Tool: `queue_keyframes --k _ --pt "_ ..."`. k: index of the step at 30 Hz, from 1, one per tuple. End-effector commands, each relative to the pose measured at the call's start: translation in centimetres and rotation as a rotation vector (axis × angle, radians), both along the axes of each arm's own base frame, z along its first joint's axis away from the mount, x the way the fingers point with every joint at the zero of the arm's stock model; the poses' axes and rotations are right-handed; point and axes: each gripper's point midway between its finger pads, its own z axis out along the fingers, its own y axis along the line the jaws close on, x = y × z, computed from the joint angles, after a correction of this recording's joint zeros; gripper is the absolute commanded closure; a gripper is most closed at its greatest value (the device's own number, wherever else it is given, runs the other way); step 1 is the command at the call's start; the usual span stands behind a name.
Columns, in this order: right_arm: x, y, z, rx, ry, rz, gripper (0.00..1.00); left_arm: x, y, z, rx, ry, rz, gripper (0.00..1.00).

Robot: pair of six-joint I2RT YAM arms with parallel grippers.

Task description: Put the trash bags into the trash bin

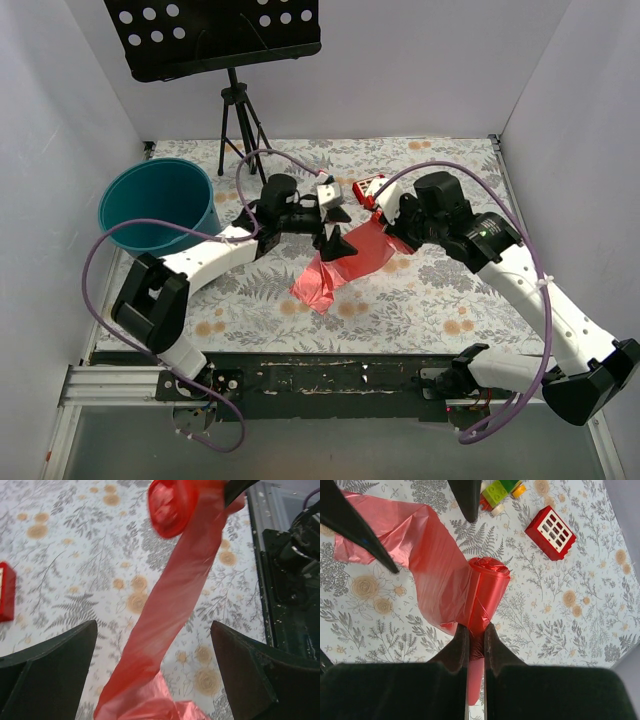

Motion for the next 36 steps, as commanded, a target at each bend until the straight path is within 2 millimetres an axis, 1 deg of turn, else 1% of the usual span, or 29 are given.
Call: queue_keyframes --k 1,2,3,4,6,8,9,10,11,13,14,16,17,18,20,22,25,27,28,30,31,33,36 --pt "0.3 -0.4 0.6 0.044 0.005 -0.076 0.99 -2.2 -4.3 4.2 -0.135 -0.076 -0.163 0.03" --pt "0.5 -0.5 0.5 0.047 0.012 -0.092 0.99 -2.4 -5.0 3.4 -0.128 -0.045 -0.181 0.05" --pt "1.0 -1.0 0.4 0.043 0.007 -0.131 0.99 -2.7 -5.5 3.1 -0.128 -0.017 -0.199 0.07" --pt "1.3 -1.2 0.3 0.054 0.012 -0.156 0.99 -2.8 -5.8 2.5 -0.123 0.021 -0.207 0.11" --pt "1.5 -1.7 -0.5 0.065 0.047 -0.2 0.99 -2.8 -6.3 1.6 -0.122 0.084 -0.217 0.2" --pt "1.2 -1.8 -1.7 0.073 0.097 -0.221 0.99 -3.1 -6.6 0.6 -0.123 0.159 -0.23 0.36" --pt "1.0 -1.9 -2.6 0.069 0.126 -0.236 0.99 -3.1 -6.6 0.2 -0.123 0.182 -0.226 0.46" --pt "0.4 -1.5 -3.6 0.079 0.167 -0.222 0.99 -3.2 -6.7 -0.1 -0.123 0.221 -0.216 0.55" --pt "0.0 -1.5 -4.6 0.08 0.201 -0.23 0.99 -3.4 -6.6 -0.4 -0.119 0.255 -0.212 0.61" --pt "-0.8 -1.4 -6.4 0.088 0.271 -0.251 0.99 -4.0 -6.1 -1.3 -0.094 0.286 -0.215 0.82" --pt "-1.2 -1.2 -7.5 0.084 0.312 -0.255 0.99 -4.4 -5.9 -1.8 -0.076 0.314 -0.214 0.88" --pt "-2.0 -1.0 -9.9 0.088 0.412 -0.282 0.99 -4.9 -5.5 -4.2 0.008 0.392 -0.224 1.0" --pt "-2.5 -0.9 -11.0 0.096 0.466 -0.308 0.99 -5.5 -5.1 -6.1 0.07 0.462 -0.245 1.0" --pt "-2.7 -0.9 -12.3 0.101 0.505 -0.337 0.99 -6.0 -4.8 -7.4 0.121 0.54 -0.261 1.0" --pt "-2.9 -1.4 -14.7 0.118 0.571 -0.432 0.99 -7.4 -4.1 -10.9 0.215 0.708 -0.296 1.0" --pt "-3.8 -1.9 -17.2 0.13 0.661 -0.503 0.99 -8.3 -3.7 -12.9 0.268 0.849 -0.307 1.0" --pt "-4.2 -2.5 -19.3 0.138 0.73 -0.574 0.99 -8.6 -3.7 -15.0 0.303 0.956 -0.292 1.0" --pt "-4.2 -3.0 -20.1 0.156 0.764 -0.606 0.99 -8.1 -4.1 -15.6 0.313 0.958 -0.27 1.0" --pt "-4.3 -3.5 -20.6 0.156 0.776 -0.623 0.95 -7.8 -4.3 -16.1 0.321 0.968 -0.253 1.0" --pt "-4.1 -4.2 -21.1 0.186 0.799 -0.662 0.8 -7.3 -4.5 -16.3 0.326 0.976 -0.24 1.0" --pt "-4.1 -4.4 -21.2 0.207 0.809 -0.661 0.75 -7.4 -4.6 -16.4 0.331 0.984 -0.242 1.0" --pt "-3.8 -5.0 -21.4 0.227 0.81 -0.686 0.69 -7.2 -4.6 -16.3 0.34 0.992 -0.235 1.0" --pt "-3.1 -5.6 -21.3 0.266 0.807 -0.709 0.63 -6.9 -4.5 -15.6 0.362 0.996 -0.23 1.0"
